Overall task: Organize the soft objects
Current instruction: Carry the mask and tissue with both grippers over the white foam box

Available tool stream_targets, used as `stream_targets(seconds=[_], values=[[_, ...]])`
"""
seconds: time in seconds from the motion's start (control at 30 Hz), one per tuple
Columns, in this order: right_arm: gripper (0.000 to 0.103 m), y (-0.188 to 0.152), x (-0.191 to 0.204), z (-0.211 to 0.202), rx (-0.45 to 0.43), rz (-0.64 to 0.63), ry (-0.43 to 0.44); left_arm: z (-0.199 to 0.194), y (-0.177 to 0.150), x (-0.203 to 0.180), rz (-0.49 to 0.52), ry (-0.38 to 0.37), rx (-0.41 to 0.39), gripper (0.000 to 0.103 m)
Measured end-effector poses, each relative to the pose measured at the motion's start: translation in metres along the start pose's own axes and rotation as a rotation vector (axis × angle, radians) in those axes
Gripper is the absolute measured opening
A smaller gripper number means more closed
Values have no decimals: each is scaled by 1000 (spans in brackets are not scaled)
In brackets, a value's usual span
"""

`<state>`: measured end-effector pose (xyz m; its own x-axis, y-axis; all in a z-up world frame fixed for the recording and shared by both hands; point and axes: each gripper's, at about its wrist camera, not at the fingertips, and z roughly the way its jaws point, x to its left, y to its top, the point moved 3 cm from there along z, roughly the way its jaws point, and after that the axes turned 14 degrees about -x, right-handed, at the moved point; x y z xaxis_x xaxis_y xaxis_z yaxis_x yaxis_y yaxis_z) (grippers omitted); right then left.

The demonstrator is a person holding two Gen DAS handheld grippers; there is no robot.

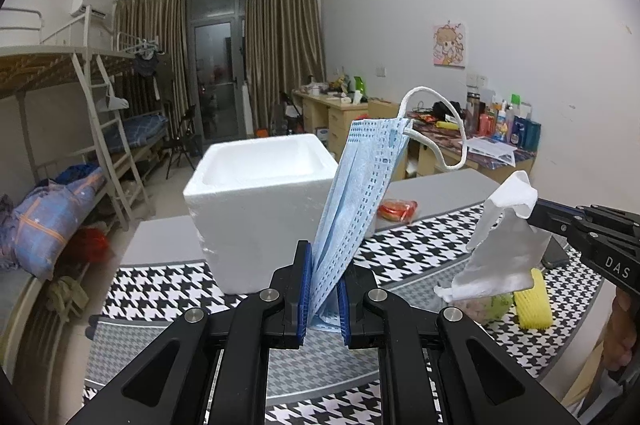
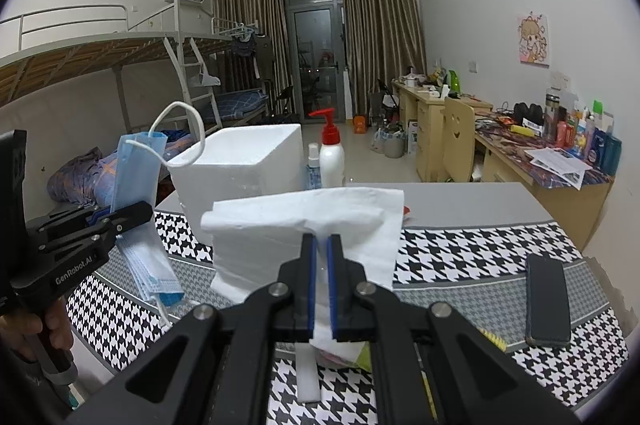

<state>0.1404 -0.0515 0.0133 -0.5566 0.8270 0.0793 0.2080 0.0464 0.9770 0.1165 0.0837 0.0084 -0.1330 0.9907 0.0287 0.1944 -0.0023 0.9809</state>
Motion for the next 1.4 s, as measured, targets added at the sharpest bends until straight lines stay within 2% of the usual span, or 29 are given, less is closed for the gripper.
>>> stream_targets(seconds=[0.53,1.4], values=[[8,26,15,14,-23,-36,22,12,23,25,-31,50,-34,13],[8,59,34,54,-37,-72,52,39,53,53,-14,130,-80,13]])
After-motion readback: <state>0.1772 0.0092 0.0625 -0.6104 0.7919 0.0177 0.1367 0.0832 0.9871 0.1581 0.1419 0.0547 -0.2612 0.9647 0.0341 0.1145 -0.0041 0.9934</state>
